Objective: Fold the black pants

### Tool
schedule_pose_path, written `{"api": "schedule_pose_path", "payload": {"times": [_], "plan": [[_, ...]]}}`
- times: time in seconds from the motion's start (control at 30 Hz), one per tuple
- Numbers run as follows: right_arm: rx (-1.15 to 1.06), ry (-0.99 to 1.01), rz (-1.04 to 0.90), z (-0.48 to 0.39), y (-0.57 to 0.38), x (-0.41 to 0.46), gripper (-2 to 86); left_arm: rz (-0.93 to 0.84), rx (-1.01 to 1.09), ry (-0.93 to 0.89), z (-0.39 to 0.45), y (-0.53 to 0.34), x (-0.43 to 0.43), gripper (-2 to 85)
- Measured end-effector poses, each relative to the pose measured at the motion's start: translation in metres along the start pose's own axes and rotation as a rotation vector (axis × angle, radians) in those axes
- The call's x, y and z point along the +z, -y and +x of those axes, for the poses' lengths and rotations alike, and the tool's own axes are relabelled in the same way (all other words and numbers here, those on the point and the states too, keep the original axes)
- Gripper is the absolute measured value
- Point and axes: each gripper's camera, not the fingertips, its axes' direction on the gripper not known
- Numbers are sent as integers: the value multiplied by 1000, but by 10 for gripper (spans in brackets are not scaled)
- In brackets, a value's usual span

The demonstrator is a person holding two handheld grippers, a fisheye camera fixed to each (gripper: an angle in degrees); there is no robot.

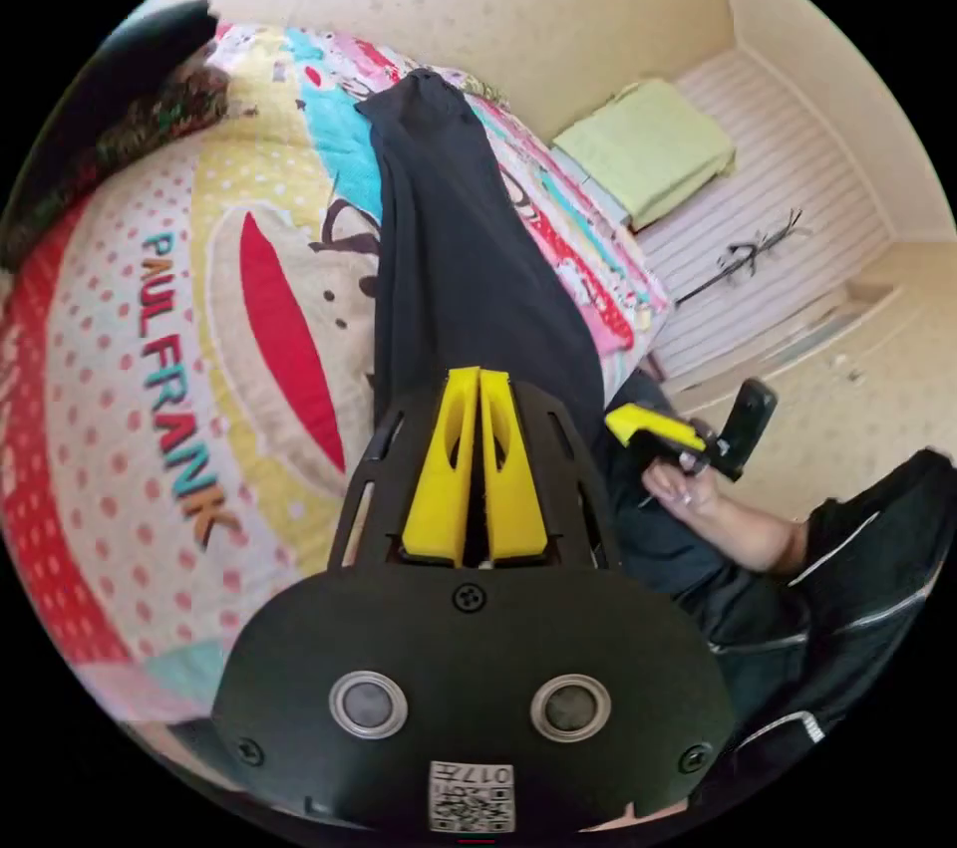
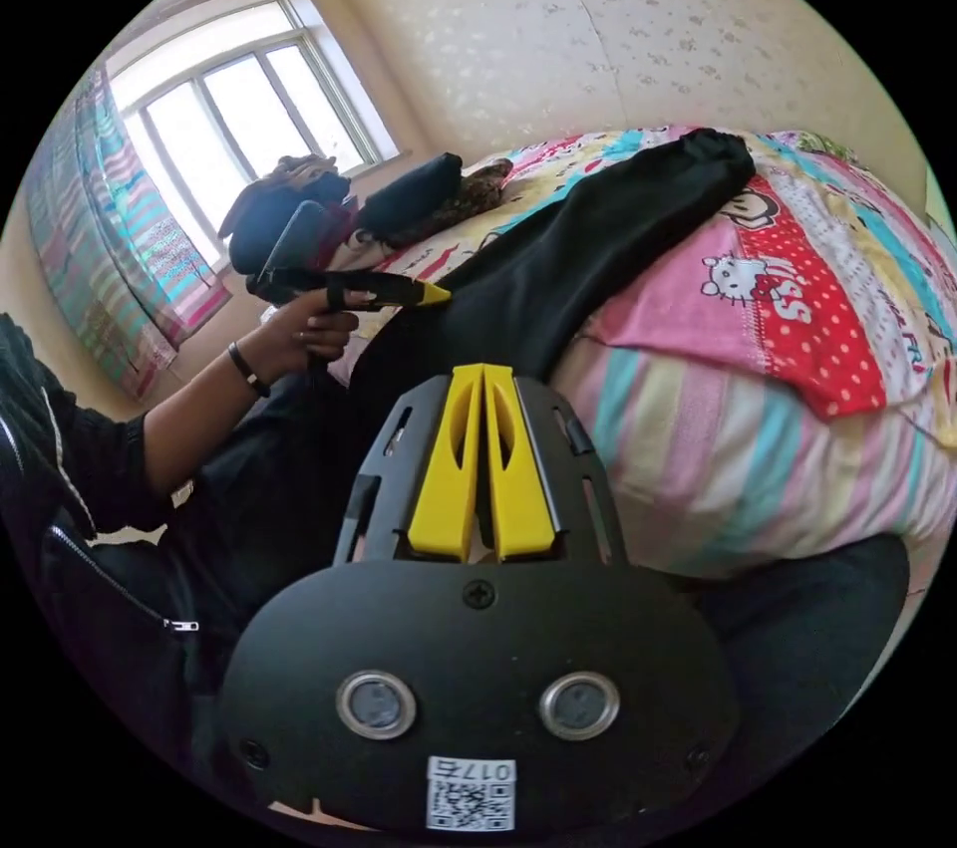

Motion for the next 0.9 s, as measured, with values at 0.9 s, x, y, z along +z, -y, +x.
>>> {"api": "schedule_pose_path", "payload": {"times": [0.9], "plan": [[246,150,-173,25,-34,-40,189,-340,-6,212,70,-41,3,124]]}}
